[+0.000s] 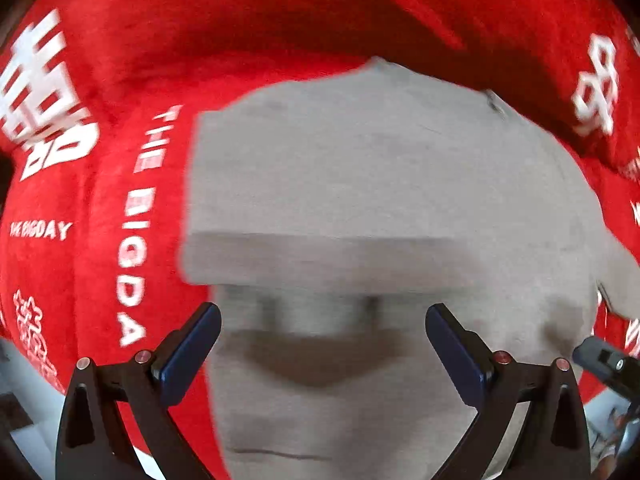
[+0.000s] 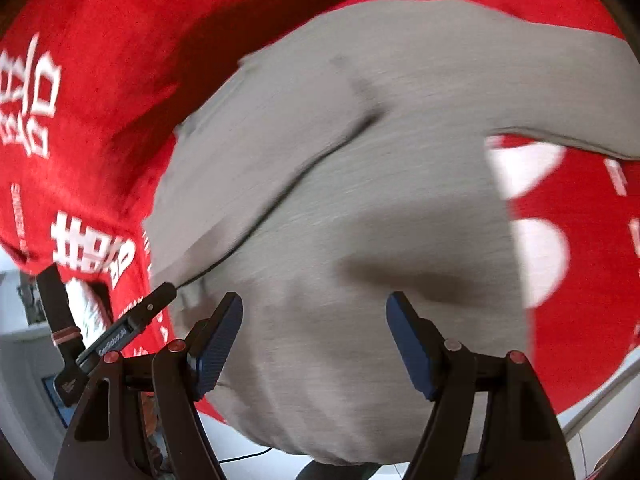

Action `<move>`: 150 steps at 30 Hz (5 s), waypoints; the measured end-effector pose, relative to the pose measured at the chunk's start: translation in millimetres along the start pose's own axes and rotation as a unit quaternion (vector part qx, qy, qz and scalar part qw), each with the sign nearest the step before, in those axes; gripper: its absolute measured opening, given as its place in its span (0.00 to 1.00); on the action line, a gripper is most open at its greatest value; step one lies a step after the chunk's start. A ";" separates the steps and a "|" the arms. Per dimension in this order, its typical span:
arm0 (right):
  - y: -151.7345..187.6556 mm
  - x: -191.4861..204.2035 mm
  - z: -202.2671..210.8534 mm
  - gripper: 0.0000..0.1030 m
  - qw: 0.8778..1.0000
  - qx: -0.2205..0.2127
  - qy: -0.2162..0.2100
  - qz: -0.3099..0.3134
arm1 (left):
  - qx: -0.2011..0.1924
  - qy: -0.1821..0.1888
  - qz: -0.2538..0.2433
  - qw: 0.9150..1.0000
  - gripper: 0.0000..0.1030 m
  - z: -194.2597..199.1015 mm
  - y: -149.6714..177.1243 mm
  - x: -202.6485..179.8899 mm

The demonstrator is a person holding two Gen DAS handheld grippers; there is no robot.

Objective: Fold small clothes

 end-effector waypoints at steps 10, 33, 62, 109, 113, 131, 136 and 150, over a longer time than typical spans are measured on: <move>-22.6 -102.4 58.0 0.75 0.995 -0.050 0.007 -0.091 | -0.008 0.030 -0.068 0.997 1.00 -11.9 -22.0 -111.0; -35.0 -242.2 122.6 0.75 0.957 -0.149 -0.055 -0.243 | 0.007 0.028 -0.170 0.985 1.00 -53.1 -32.3 -245.9; -93.1 -316.6 140.4 0.07 0.843 -0.243 -0.259 -0.405 | 0.031 0.073 -0.135 0.988 1.00 -30.0 -11.0 -209.9; -85.8 157.1 -91.3 0.08 0.973 0.032 -0.113 0.198 | -0.047 0.194 0.136 0.970 1.00 -11.3 -49.1 92.8; -32.2 178.9 -127.4 0.12 0.950 0.111 -0.071 0.283 | -0.031 0.225 0.159 0.961 1.00 -22.1 -50.9 96.7; -40.1 -24.8 -12.7 0.35 0.998 0.003 -0.036 -0.047 | 0.034 0.187 0.114 0.975 0.53 -59.8 -50.8 51.6; -57.7 -40.5 -13.2 0.18 0.992 -0.033 -0.065 -0.102 | 0.023 0.184 0.109 0.977 0.17 -53.7 -54.4 54.1; -69.8 -52.5 -0.8 0.13 1.000 0.003 0.015 -0.003 | 0.020 0.123 0.092 0.988 0.10 -48.7 -32.5 70.7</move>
Point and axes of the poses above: each gripper's, at about its wrist camera, not at the fingertips, and z roughly against the way its jaws point, x to its left, y to its underside, the point moved 4 cm from there along -z, roughly the way its jaws point, and after that the axes turned 3 degrees about -y, right-handed, at the moved point
